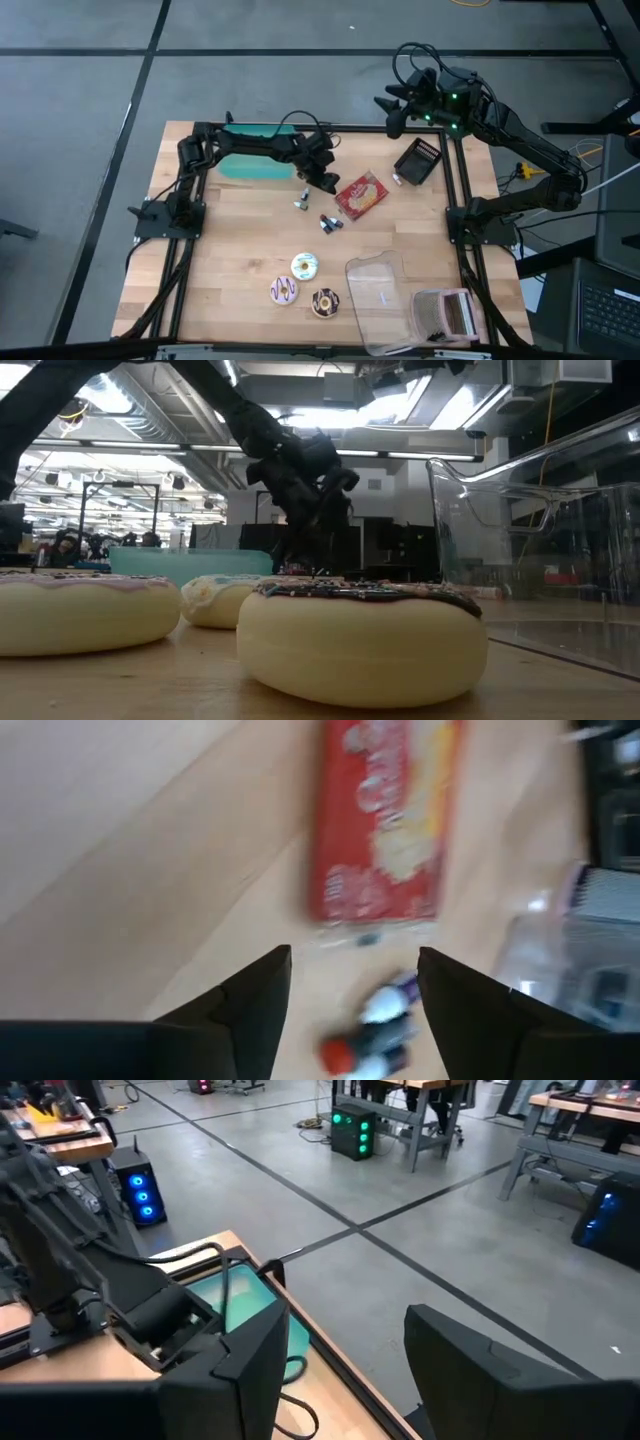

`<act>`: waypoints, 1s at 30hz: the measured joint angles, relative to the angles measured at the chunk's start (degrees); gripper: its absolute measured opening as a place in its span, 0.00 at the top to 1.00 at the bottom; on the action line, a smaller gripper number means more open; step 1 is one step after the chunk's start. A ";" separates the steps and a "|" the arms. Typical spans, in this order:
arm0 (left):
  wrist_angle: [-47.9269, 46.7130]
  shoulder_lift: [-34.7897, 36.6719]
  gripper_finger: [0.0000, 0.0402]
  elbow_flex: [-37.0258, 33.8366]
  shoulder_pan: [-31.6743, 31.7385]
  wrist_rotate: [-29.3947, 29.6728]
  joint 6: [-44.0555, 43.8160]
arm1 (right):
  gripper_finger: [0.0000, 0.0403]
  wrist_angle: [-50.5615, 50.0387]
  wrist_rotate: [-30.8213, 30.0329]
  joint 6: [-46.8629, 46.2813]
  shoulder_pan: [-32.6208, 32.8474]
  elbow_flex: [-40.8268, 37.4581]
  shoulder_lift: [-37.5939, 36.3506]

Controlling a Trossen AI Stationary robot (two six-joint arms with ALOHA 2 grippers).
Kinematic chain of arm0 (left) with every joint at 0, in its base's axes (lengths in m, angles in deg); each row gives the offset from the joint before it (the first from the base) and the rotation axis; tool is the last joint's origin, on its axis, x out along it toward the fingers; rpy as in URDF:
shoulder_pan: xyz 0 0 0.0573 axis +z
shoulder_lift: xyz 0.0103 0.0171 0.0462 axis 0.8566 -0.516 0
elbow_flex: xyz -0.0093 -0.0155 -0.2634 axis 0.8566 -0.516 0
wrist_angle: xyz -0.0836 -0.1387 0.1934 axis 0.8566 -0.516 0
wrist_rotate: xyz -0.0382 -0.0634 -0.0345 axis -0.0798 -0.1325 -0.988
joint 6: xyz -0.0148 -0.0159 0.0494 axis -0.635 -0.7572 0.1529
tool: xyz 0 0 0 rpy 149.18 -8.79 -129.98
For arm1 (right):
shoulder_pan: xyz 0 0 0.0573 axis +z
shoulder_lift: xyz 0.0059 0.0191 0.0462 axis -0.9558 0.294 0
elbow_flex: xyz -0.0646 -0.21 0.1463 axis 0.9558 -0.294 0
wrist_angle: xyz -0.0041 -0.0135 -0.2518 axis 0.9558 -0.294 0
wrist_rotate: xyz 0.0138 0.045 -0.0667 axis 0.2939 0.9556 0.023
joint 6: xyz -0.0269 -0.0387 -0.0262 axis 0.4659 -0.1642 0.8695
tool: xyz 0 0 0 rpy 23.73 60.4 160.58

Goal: Pick & Place Food Item
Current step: Put the popcorn bag into the light blue bin

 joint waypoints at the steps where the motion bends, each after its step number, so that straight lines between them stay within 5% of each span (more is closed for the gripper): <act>1: -1.21 -0.60 0.48 -0.01 -0.17 0.03 0.18 | 0.51 0.00 0.37 0.00 0.00 0.00 0.00; 30: 6.51 -6.69 0.50 0.09 -2.53 -1.28 -7.23 | 0.51 0.02 0.53 0.11 0.00 0.00 0.00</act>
